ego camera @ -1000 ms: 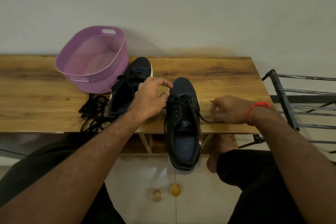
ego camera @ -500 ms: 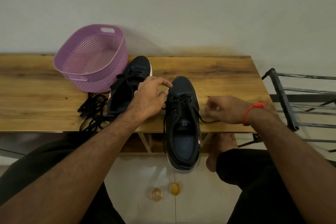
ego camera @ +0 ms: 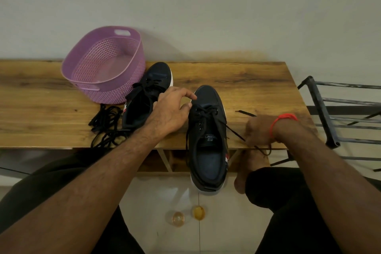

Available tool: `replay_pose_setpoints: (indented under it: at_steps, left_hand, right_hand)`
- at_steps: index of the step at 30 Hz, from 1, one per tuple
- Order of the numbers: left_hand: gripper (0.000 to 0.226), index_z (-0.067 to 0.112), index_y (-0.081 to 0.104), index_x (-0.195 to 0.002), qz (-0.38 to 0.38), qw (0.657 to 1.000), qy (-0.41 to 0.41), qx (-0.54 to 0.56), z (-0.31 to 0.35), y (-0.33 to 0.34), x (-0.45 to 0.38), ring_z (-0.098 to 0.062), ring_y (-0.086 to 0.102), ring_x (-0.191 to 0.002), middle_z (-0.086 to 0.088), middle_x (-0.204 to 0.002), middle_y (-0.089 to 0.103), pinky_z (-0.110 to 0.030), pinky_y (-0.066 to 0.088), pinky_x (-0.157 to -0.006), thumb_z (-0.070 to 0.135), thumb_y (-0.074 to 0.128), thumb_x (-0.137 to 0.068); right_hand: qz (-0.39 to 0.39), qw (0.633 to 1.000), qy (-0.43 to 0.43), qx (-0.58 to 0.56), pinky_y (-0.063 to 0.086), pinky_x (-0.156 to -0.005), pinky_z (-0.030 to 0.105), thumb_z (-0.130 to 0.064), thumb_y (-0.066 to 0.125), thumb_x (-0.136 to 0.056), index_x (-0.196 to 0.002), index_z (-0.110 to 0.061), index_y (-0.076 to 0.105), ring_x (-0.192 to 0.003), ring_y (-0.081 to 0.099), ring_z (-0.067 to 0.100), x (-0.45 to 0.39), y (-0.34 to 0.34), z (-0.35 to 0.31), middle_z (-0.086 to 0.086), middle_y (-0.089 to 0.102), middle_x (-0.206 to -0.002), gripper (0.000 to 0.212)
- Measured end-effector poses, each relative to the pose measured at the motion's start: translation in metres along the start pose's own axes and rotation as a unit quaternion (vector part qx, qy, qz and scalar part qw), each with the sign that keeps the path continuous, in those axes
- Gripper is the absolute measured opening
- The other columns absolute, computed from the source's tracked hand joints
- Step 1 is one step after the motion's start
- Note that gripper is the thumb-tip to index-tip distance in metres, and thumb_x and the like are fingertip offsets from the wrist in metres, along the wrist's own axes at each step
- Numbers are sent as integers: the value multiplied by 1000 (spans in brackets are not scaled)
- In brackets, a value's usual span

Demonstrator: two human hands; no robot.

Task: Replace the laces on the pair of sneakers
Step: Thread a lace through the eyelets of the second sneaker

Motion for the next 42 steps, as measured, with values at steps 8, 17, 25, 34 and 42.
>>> replay_pose_setpoints:
  at_steps: [8, 17, 25, 34, 42]
  left_hand:
    - [24, 37, 63, -119, -7, 1000, 2, -2, 1, -1, 2, -24, 47, -129, 5, -143, 48, -53, 40, -110, 23, 60, -100]
    - [19, 40, 63, -110, -12, 1000, 4, -13, 1, 0, 0, -22, 48, -128, 7, -138, 51, -53, 41, -109, 24, 60, -100]
    - [10, 34, 63, -86, -139, 989, 29, -36, -4, -4, 3, 2, 56, -83, 17, -94, 61, -20, 41, -69, 37, 71, -93]
    - [12, 31, 61, -87, -145, 988, 33, -49, -5, 1, 1, 1, 54, -79, 15, -93, 59, -16, 37, -62, 27, 63, -98]
    - [11, 28, 58, -88, -64, 995, -17, -76, -15, -6, -1, -10, 60, -80, 2, -99, 60, -18, 40, -59, 22, 63, -96]
  right_hand:
    - [179, 952, -161, -189, 38, -67, 19, -30, 58, -97, -97, -29, 57, -87, 52, 4, 8, -11, -15, -9, 57, -98, 1]
    - [117, 982, -115, -94, 43, -72, 28, -30, 60, -93, -86, -26, 58, -89, 56, 15, -3, -1, -12, -4, 60, -94, 8]
    - [205, 935, -193, -215, 41, -68, 18, -26, 58, -96, -93, -26, 58, -87, 55, 4, 5, -8, -17, -10, 60, -96, 3]
    - [224, 930, -219, -191, 48, -76, 24, -27, 58, -97, -85, -27, 56, -92, 56, 12, 3, -4, -27, -6, 58, -98, 12]
    - [208, 937, -208, -190, 52, -75, 29, -24, 63, -92, -82, -23, 56, -89, 59, 15, -2, -4, -20, -4, 62, -89, 13]
Point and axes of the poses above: each hand's wrist, its own x-axis away from the middle knuckle, its own y-axis out of the palm, z = x × y, the point moved 1 cm from there along -x, towards the middle knuckle
